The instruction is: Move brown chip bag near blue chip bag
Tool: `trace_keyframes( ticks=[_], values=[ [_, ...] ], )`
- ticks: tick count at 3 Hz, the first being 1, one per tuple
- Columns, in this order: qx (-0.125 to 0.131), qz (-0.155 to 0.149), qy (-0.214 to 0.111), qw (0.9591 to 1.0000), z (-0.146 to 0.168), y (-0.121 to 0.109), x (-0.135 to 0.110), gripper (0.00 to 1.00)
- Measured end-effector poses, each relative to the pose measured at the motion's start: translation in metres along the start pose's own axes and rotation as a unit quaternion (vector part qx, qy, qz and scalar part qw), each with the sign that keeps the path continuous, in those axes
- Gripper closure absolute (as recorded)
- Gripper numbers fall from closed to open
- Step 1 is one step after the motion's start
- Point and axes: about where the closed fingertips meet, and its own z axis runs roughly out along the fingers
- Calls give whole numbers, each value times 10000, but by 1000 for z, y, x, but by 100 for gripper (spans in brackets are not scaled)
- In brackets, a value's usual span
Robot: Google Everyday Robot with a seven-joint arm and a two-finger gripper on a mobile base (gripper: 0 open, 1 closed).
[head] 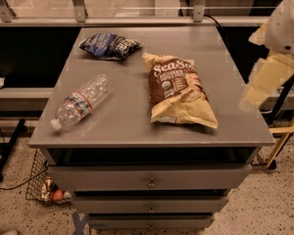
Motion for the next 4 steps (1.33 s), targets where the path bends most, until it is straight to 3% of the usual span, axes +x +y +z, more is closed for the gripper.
trace_keyframes(
  ticks=[1, 2, 3, 4],
  values=[
    [-259, 460, -369, 9979, 42, -27, -21, 0],
    [-497, 747, -590, 9942, 80, -36, -51, 0],
    [-567, 860, -626, 9927, 115, -46, -80, 0],
    [-604, 787, -762, 9921, 139, -57, -114, 0]
  ],
)
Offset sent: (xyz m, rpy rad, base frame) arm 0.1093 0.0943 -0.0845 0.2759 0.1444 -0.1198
